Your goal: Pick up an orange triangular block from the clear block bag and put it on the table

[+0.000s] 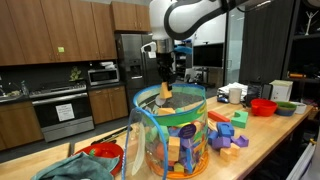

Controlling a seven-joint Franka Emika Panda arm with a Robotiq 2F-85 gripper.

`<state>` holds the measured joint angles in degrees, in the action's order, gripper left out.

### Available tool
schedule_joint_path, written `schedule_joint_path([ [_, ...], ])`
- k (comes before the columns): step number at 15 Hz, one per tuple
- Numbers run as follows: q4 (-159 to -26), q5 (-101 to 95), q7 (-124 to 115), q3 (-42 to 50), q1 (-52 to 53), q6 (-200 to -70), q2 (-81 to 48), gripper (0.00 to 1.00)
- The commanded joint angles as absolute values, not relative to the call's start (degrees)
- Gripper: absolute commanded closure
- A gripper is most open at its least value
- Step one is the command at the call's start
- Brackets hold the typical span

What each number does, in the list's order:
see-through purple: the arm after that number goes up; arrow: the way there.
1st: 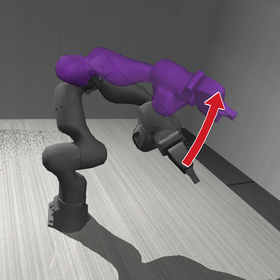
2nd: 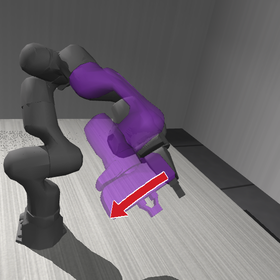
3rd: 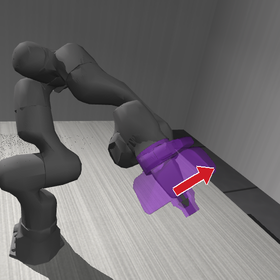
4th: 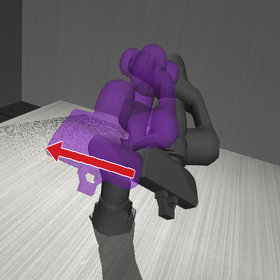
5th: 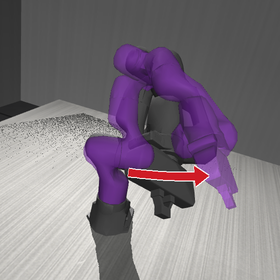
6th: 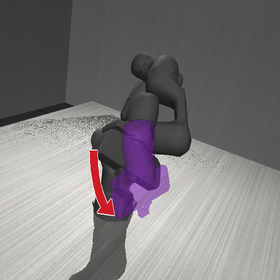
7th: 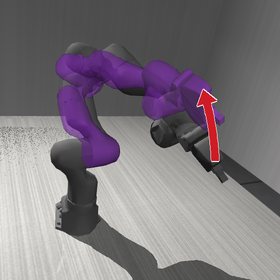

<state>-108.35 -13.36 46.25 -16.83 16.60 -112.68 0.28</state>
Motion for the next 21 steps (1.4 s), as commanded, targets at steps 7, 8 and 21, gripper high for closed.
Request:
schedule_joint_path([
  [7, -98.11, -17.01, 49.74, -15.89, 15.85, -96.27, 1.55, 0.92],
  [8, -97.21, -18.11, 49.74, -15.87, 15.84, -95.56, 1.71, 0.92],
  [21, -95.52, -24.75, 47.27, -15.6, 15.19, -93.05, 4.05, 0.61],
])
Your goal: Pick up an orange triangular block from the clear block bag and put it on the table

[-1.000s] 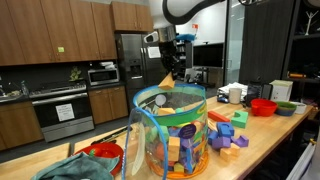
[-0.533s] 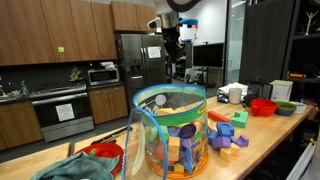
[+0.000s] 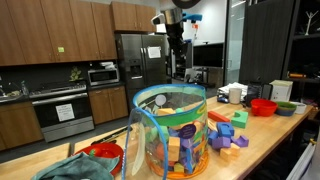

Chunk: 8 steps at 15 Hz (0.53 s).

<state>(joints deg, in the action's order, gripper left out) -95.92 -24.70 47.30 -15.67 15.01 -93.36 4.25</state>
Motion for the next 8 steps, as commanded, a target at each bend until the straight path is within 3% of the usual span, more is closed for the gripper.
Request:
schedule_joint_path([
  [1, -95.62, -24.75, 47.16, -15.6, 15.19, -93.06, 4.04, 0.54],
  [2, -95.68, -24.75, 47.07, -15.6, 15.19, -93.06, 4.05, 0.49],
  [3, -96.66, -23.05, 46.28, -15.64, 15.33, -93.77, 3.88, 0.19],
  [5, -97.76, -19.96, 45.43, -16.05, 15.92, -94.23, 3.36, 0.17],
  [8, -99.03, -14.61, 44.16, -17.01, 17.06, -94.93, 1.95, 0.03],
])
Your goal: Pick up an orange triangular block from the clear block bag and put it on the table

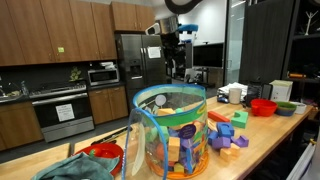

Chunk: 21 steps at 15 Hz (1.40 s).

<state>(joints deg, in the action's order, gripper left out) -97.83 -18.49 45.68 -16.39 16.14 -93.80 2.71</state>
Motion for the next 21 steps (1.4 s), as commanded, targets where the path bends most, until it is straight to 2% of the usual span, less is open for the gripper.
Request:
schedule_joint_path([
  [1, -99.44, -13.28, 43.81, -17.33, 17.39, -95.38, 1.49, 0.0],
  [11, -100.52, -9.75, 42.35, -18.95, 18.62, -96.04, -0.59, 0.0],
  [21, -110.76, -2.28, 34.88, -21.27, 20.68, -96.73, 0.07, 0.0],
])
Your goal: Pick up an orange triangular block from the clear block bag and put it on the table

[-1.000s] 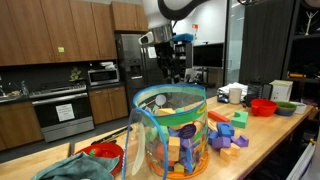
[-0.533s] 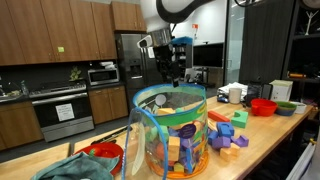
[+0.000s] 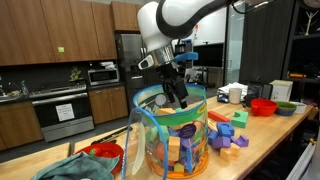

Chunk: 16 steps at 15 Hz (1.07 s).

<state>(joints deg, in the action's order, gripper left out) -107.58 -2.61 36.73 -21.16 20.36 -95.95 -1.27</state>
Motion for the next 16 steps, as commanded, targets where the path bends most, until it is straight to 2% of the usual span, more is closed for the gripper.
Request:
schedule_joint_path([
  [1, -111.63, -2.89, 34.58, -21.36, 20.73, -96.86, 0.19, 0.0],
  [8, -117.52, -18.43, 30.95, -21.68, 21.1, -101.57, 1.0, 0.0],
  [16, -120.02, -18.17, 25.47, -22.69, 21.76, -102.8, 0.71, 0.0],
])
